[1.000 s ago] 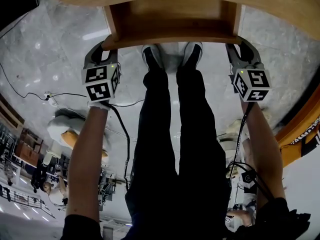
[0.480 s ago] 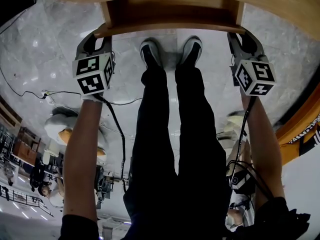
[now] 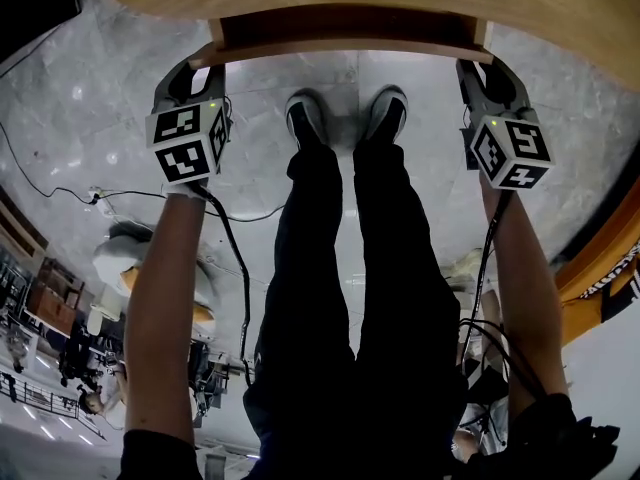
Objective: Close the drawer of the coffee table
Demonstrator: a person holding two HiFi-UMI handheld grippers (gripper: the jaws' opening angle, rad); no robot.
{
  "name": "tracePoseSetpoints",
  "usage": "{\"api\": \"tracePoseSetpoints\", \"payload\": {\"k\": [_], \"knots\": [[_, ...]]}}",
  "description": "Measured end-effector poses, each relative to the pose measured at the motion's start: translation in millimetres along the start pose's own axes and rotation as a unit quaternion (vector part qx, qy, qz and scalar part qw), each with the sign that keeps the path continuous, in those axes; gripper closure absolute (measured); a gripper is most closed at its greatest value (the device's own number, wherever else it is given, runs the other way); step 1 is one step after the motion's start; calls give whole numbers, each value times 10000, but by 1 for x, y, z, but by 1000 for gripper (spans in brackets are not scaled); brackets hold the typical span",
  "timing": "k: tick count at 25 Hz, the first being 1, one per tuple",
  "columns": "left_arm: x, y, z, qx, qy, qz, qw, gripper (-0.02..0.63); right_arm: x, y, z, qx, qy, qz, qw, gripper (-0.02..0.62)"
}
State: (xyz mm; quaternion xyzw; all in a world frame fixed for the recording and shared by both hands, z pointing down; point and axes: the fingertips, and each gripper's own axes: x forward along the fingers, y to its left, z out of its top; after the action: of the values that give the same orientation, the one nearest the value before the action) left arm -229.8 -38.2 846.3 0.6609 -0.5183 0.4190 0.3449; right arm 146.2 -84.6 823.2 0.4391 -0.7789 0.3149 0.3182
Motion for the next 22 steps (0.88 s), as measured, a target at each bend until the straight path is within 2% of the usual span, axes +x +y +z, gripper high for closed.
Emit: {"api": "tracePoseSetpoints", "payload": {"k": [11, 22], "knots": [[10, 8, 28, 58, -381, 84, 9992, 469, 14, -12, 27, 148, -650, -69, 9978, 485], [23, 24, 52, -171, -864, 308, 9956, 466, 32, -16, 50, 122, -1295, -233, 9912, 484]]}}
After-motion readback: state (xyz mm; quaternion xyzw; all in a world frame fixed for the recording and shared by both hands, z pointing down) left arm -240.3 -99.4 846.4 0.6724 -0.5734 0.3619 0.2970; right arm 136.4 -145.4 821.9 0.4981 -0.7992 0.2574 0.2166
